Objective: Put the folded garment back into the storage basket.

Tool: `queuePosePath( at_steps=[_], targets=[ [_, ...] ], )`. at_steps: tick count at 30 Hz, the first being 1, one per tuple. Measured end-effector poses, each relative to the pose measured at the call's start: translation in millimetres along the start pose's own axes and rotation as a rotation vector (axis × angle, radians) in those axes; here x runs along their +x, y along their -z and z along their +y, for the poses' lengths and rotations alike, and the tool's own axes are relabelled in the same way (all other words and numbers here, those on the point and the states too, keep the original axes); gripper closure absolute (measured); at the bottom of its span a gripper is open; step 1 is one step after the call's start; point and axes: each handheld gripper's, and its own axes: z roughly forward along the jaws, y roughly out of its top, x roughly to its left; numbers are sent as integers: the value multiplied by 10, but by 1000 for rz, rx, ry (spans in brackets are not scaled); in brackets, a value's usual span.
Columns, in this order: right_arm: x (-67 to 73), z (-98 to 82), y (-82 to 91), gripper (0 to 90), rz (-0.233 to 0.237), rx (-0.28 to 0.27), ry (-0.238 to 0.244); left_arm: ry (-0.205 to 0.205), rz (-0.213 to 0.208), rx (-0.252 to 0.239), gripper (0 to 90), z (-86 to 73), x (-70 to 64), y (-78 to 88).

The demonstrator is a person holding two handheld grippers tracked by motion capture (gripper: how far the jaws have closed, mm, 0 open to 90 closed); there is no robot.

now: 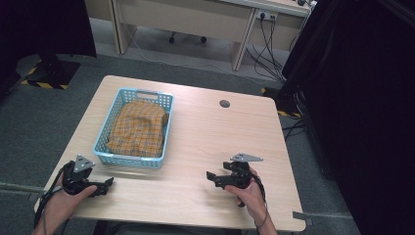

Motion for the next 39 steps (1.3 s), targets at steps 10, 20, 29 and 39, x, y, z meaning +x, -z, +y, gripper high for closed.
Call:
queuePosePath(
  at_steps=[10, 20, 29, 39],
  targets=[
    [2, -55, 31, 104, -7, 6, 1, 0, 0, 0, 0, 0, 0, 0],
    [-1, -106, 64, 104, -10, 10, -1, 0, 0, 0, 0, 0, 0, 0],
    [2, -158, 110, 105, -12, 11, -6, 1, 0, 0, 0, 0, -1, 0],
    [5, -205, 149, 104, -16, 8, -11, 0, 0, 0, 0, 0, -1, 0]
  ],
)
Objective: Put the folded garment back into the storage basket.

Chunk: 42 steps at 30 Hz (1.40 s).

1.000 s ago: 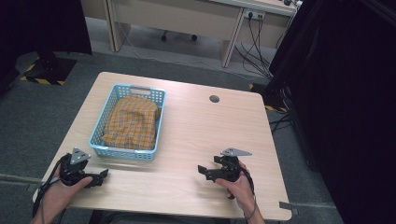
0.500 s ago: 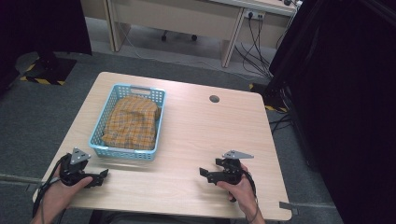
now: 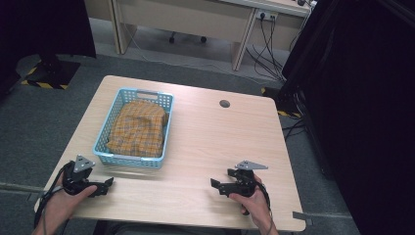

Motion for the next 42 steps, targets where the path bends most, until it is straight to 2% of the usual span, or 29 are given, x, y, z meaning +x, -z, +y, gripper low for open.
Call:
queuePosePath(
  at_steps=[42],
  targets=[
    [15, -210, 161, 104, -16, 12, -15, 0, 0, 0, 0, 0, 0, 0]
  ],
)
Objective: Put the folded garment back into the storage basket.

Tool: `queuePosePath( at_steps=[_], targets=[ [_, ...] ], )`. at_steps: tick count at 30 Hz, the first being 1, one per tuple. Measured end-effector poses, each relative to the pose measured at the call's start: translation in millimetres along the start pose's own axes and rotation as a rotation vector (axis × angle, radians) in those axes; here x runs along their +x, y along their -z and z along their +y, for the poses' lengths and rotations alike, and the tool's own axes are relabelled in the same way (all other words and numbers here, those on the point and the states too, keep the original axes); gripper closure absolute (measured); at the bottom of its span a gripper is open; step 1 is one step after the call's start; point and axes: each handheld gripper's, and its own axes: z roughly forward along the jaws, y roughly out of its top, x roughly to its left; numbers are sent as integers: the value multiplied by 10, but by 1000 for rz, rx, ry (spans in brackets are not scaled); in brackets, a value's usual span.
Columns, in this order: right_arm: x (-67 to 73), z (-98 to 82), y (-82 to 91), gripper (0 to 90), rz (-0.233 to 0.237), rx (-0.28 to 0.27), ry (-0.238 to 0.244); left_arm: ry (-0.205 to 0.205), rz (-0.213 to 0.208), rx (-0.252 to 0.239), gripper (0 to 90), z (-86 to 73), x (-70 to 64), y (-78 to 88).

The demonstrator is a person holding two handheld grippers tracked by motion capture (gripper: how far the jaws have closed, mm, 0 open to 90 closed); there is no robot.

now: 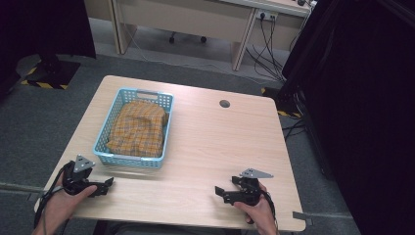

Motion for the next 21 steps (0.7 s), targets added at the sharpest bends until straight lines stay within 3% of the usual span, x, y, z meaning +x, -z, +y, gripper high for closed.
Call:
queuePosePath(
  at_steps=[21],
  targets=[
    [15, -57, 64, 104, 1, -8, -8, 0, 0, 0, 0, 0, 0, 0]
  ],
)
